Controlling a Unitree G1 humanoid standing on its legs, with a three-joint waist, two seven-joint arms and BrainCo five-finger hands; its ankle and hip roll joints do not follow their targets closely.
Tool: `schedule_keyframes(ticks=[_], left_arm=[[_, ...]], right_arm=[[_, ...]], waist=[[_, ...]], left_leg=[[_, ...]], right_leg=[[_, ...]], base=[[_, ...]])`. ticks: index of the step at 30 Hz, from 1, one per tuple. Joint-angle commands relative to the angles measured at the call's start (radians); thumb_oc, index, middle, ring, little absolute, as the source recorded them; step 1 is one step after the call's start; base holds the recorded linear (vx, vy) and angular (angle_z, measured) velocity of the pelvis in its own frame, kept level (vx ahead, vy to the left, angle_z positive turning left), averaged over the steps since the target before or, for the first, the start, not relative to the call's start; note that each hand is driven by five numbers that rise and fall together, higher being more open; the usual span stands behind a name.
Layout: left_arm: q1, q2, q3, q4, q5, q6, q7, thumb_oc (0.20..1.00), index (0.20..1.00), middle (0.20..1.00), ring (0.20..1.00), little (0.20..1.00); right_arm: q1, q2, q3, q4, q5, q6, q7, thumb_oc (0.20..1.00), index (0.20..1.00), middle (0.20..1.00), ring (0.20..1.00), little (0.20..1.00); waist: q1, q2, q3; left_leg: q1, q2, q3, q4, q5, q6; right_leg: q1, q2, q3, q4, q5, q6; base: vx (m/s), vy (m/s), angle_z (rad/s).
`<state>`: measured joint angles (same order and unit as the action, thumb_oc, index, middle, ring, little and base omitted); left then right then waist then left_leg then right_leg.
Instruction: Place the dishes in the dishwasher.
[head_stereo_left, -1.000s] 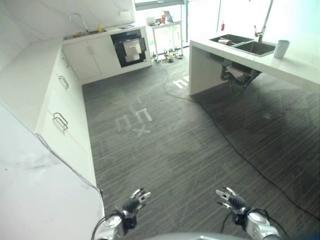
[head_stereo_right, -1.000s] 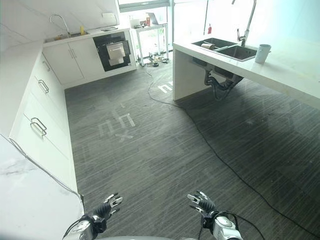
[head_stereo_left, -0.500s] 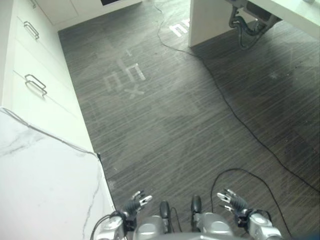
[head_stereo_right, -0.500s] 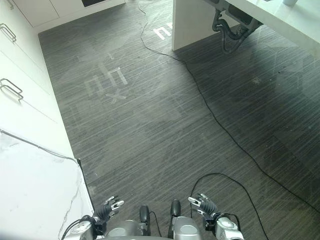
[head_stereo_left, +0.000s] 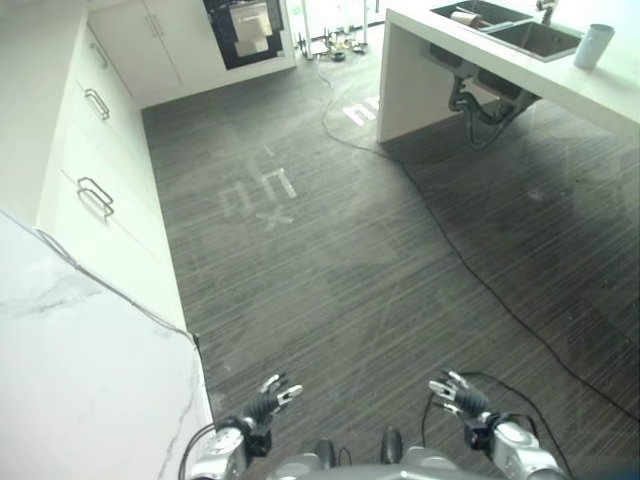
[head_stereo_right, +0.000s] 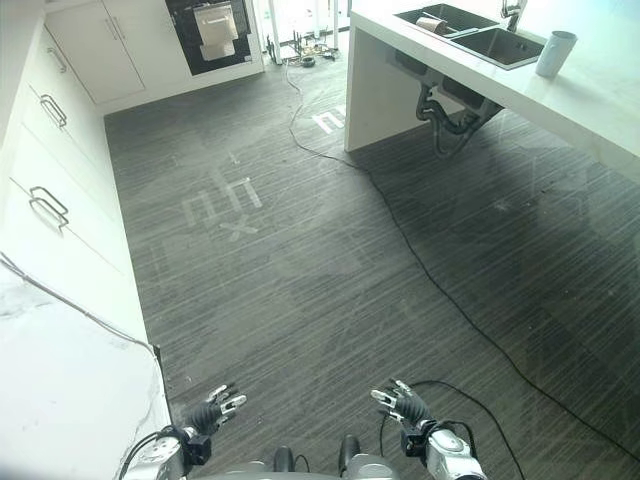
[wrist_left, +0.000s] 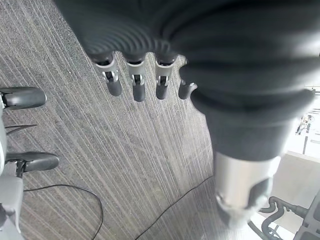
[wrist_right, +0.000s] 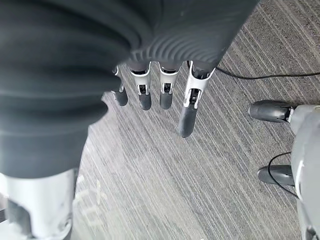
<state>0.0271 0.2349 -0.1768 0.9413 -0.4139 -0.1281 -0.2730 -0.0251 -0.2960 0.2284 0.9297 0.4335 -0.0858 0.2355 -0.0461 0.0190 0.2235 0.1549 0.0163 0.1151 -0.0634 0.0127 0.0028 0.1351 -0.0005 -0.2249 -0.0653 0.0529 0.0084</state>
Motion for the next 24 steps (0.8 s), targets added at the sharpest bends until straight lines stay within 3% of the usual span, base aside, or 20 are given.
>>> schedule_keyframes(ticks=[1, 3, 4, 5, 6, 7, 8, 11, 13, 15, 17, 18, 19, 20, 21, 22, 23, 24], left_arm=[[-0.054, 0.003, 0.010, -0.015, -0.040, -0.041, 0.005, 1.000, 1.000, 1.000, 1.000, 1.000], [-0.055, 0.010, 0.023, -0.027, -0.042, -0.051, 0.004, 1.000, 1.000, 1.000, 1.000, 1.000], [-0.055, 0.015, 0.027, -0.035, -0.042, -0.055, 0.006, 1.000, 1.000, 1.000, 1.000, 1.000], [-0.054, 0.016, 0.035, -0.039, -0.044, -0.061, 0.002, 1.000, 1.000, 1.000, 1.000, 1.000], [-0.052, 0.014, 0.037, -0.038, -0.047, -0.070, 0.000, 1.000, 1.000, 1.000, 1.000, 1.000], [-0.044, 0.007, 0.039, -0.038, -0.044, -0.090, -0.012, 1.000, 1.000, 1.000, 1.000, 1.000], [-0.040, 0.004, 0.038, -0.047, -0.034, -0.088, -0.012, 1.000, 1.000, 1.000, 1.000, 1.000], [-0.029, 0.006, 0.031, -0.072, -0.028, -0.080, -0.007, 1.000, 1.000, 1.000, 1.000, 1.000], [-0.013, 0.010, 0.040, -0.085, -0.033, -0.069, -0.014, 1.000, 1.000, 1.000, 1.000, 1.000], [0.002, 0.011, 0.065, -0.067, -0.001, -0.051, -0.024, 1.000, 1.000, 1.000, 1.000, 1.000], [-0.003, 0.013, 0.068, -0.041, 0.027, -0.048, -0.039, 1.000, 1.000, 1.000, 1.000, 1.000], [-0.004, 0.014, 0.066, -0.036, 0.031, -0.046, -0.044, 1.000, 1.000, 1.000, 1.000, 1.000], [-0.009, 0.018, 0.058, -0.035, 0.031, -0.043, -0.043, 1.000, 1.000, 1.000, 1.000, 1.000], [-0.015, 0.021, 0.050, -0.031, 0.023, -0.043, -0.041, 1.000, 1.000, 1.000, 1.000, 1.000], [-0.028, 0.029, 0.037, -0.016, 0.029, -0.058, -0.038, 1.000, 1.000, 1.000, 1.000, 1.000], [-0.034, 0.035, 0.029, -0.013, 0.037, -0.070, -0.024, 1.000, 1.000, 1.000, 1.000, 1.000], [-0.046, 0.036, 0.016, -0.008, 0.026, -0.074, 0.001, 1.000, 1.000, 1.000, 1.000, 1.000], [-0.055, 0.032, 0.009, -0.002, 0.005, -0.086, 0.011, 1.000, 1.000, 1.000, 1.000, 1.000]], right_arm=[[-0.034, -0.019, 0.013, -0.045, 0.020, -0.050, -0.003, 1.000, 1.000, 1.000, 1.000, 1.000], [-0.031, -0.034, 0.014, -0.064, 0.034, -0.050, 0.010, 1.000, 1.000, 1.000, 1.000, 1.000], [-0.030, -0.043, 0.013, -0.076, 0.041, -0.052, 0.017, 1.000, 1.000, 1.000, 1.000, 1.000], [-0.027, -0.050, 0.007, -0.082, 0.059, -0.056, 0.029, 1.000, 1.000, 1.000, 1.000, 1.000], [-0.025, -0.051, 0.004, -0.082, 0.065, -0.061, 0.033, 1.000, 1.000, 1.000, 1.000, 1.000], [-0.010, -0.058, -0.008, -0.097, 0.071, -0.086, 0.026, 1.000, 1.000, 1.000, 1.000, 1.000], [0.002, -0.066, -0.007, -0.112, 0.078, -0.074, 0.024, 1.000, 1.000, 1.000, 1.000, 1.000], [0.022, -0.076, -0.009, -0.126, 0.072, -0.059, 0.032, 1.000, 1.000, 1.000, 1.000, 1.000], [0.028, -0.078, -0.012, -0.128, 0.062, -0.046, 0.036, 1.000, 1.000, 1.000, 1.000, 1.000], [0.016, -0.059, -0.011, -0.088, 0.049, -0.045, 0.038, 1.000, 1.000, 1.000, 1.000, 1.000], [0.011, -0.041, -0.023, -0.060, 0.054, -0.056, 0.039, 1.000, 1.000, 1.000, 1.000, 1.000], [0.008, -0.034, -0.025, -0.057, 0.054, -0.062, 0.035, 1.000, 1.000, 1.000, 1.000, 1.000], [0.005, -0.024, -0.026, -0.062, 0.051, -0.067, 0.028, 1.000, 1.000, 1.000, 1.000, 1.000], [0.005, -0.019, -0.028, -0.066, 0.050, -0.070, 0.023, 1.000, 1.000, 1.000, 1.000, 1.000], [0.007, -0.007, -0.035, -0.070, 0.055, -0.081, 0.009, 1.000, 1.000, 1.000, 1.000, 1.000], [0.013, 0.002, -0.035, -0.080, 0.064, -0.080, -0.004, 1.000, 1.000, 1.000, 1.000, 1.000], [0.015, 0.006, -0.029, -0.068, 0.074, -0.090, -0.005, 1.000, 1.000, 1.000, 1.000, 1.000], [0.006, 0.006, -0.029, -0.040, 0.082, -0.116, 0.034, 1.000, 1.000, 1.000, 1.000, 1.000]], waist=[[-0.003, -0.024, 0.012], [0.002, -0.039, 0.032], [0.005, -0.041, 0.045], [0.010, -0.038, 0.059], [0.013, -0.035, 0.064], [0.024, -0.028, 0.068], [0.037, -0.024, 0.066], [0.046, -0.019, 0.066], [0.047, -0.012, 0.059], [0.065, -0.014, 0.040], [0.078, -0.024, 0.025], [0.078, -0.029, 0.018], [0.075, -0.035, 0.008], [0.072, -0.036, 0.004], [0.063, -0.035, 0.000], [0.060, -0.021, -0.001], [0.047, -0.018, 0.004], [0.032, -0.004, 0.015]], left_leg=[[-0.055, -0.031, 0.065, 0.255, -0.197, 0.034], [-0.153, -0.021, 0.062, 0.448, -0.192, 0.031], [-0.213, -0.014, 0.059, 0.529, -0.170, 0.023], [-0.264, -0.008, 0.057, 0.531, -0.124, 0.008], [-0.276, -0.009, 0.060, 0.504, -0.102, 0.001], [-0.302, -0.007, 0.077, 0.329, -0.037, -0.029], [-0.355, 0.015, 0.082, 0.232, 0.041, -0.052], [-0.387, 0.045, 0.112, 0.137, 0.100, -0.073], [-0.371, 0.061, 0.156, 0.113, 0.100, -0.071], [-0.335, 0.029, 0.137, 0.103, 0.071, -0.043], [-0.306, -0.013, 0.119, 0.101, 0.035, -0.012], [-0.283, -0.033, 0.112, 0.082, 0.024, 0.006], [-0.239, -0.068, 0.097, 0.042, 0.009, 0.040], [-0.220, -0.086, 0.093, 0.026, 0.001, 0.058], [-0.194, -0.111, 0.087, 0.015, -0.018, 0.089], [-0.189, -0.104, 0.087, 0.017, -0.022, 0.106], [-0.143, -0.122, 0.068, 0.000, -0.047, 0.120], [-0.100, -0.116, 0.064, -0.008, -0.059, 0.122]], right_leg=[[0.006, -0.008, 0.027, 0.140, -0.192, 0.008], [0.003, -0.010, 0.043, 0.170, -0.204, -0.011], [0.003, -0.004, 0.055, 0.183, -0.209, -0.019], [0.015, 0.009, 0.069, 0.186, -0.215, -0.020], [0.026, 0.016, 0.072, 0.180, -0.217, -0.018], [0.088, 0.027, 0.063, 0.131, -0.231, -0.003], [0.121, 0.029, 0.048, 0.105, -0.231, -0.001], [0.153, 0.024, 0.022, 0.096, -0.245, 0.001], [0.166, 0.019, 0.008, 0.113, -0.271, 0.007], [0.197, 0.012, 0.033, 0.158, -0.322, 0.018], [0.215, 0.001, 0.042, 0.206, -0.327, 0.029], [0.208, -0.009, 0.047, 0.253, -0.299, 0.045], [0.166, -0.035, 0.059, 0.376, -0.204, 0.095], [0.135, -0.051, 0.062, 0.463, -0.155, 0.123], [0.077, -0.062, 0.068, 0.646, -0.062, 0.174], [0.010, -0.037, 0.077, 0.782, 0.026, 0.201], [-0.075, -0.072, 0.069, 0.934, 0.029, 0.205], [-0.151, -0.084, 0.038, 0.931, -0.030, 0.175]], base=[[0.01, -0.125, 0.02], [-0.01, -0.137, 0.02], [0.04, -0.112, 0.06], [0.09, -0.065, 0.07], [0.42, 0.074, -0.08], [0.56, 0.148, -0.06], [0.62, 0.179, -0.04], [0.32, 0.117, 0.01], [0.59, 0.327, -0.21], [0.61, 0.367, -0.30], [0.37, 0.253, -0.43], [0.39, 0.354, -0.39], [0.36, 0.372, -0.37], [0.40, 0.435, -0.33], [0.31, 0.330, -0.36], [0.43, 0.380, -0.15], [0.46, 0.300, -0.06], [0.57, 0.205, 0.45]])
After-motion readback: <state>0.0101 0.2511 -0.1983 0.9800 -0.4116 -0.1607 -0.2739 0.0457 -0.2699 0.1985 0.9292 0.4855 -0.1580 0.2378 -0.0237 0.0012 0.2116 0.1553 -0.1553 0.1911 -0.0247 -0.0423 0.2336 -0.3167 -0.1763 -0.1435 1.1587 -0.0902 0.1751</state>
